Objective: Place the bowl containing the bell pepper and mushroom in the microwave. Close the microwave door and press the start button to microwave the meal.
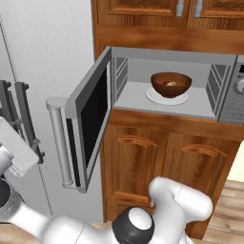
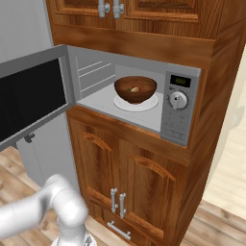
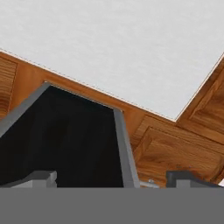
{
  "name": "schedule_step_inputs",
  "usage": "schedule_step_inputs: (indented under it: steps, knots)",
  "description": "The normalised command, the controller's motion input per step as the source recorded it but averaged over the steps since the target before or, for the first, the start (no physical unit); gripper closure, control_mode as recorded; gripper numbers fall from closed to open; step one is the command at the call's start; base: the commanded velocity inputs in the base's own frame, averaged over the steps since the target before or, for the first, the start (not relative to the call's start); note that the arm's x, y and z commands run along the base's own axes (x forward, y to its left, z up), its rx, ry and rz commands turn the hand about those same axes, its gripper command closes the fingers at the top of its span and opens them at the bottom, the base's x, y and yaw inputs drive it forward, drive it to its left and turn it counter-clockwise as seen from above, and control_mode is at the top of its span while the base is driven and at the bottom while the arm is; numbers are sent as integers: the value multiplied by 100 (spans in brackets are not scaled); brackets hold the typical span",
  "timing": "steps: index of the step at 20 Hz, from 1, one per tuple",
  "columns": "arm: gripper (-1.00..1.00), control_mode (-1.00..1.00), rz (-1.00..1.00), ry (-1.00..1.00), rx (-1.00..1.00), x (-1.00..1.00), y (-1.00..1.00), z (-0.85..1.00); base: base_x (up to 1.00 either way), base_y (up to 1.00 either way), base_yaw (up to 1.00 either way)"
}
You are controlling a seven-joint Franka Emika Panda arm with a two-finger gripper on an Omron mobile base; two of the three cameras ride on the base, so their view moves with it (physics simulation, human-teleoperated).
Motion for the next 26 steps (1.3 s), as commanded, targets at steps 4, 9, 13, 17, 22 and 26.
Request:
schedule_step_inputs:
  steps: [4,9,13,17,22,26]
  knots:
    - [-100,-100,-27,0,0,6,-21,1,0,0,0]
    - [-100,-100,-25,0,1,-5,-80,17,0,0,0]
    - [-100,-100,-21,0,5,-21,-100,27,0,0,0]
    - [-100,-100,-16,-11,12,-77,-100,15,0,0,0]
    - [-100,-100,-10,-21,13,-99,-100,7,0,0,0]
    - [-100,-100,-7,-18,15,-84,-100,23,0,0,0]
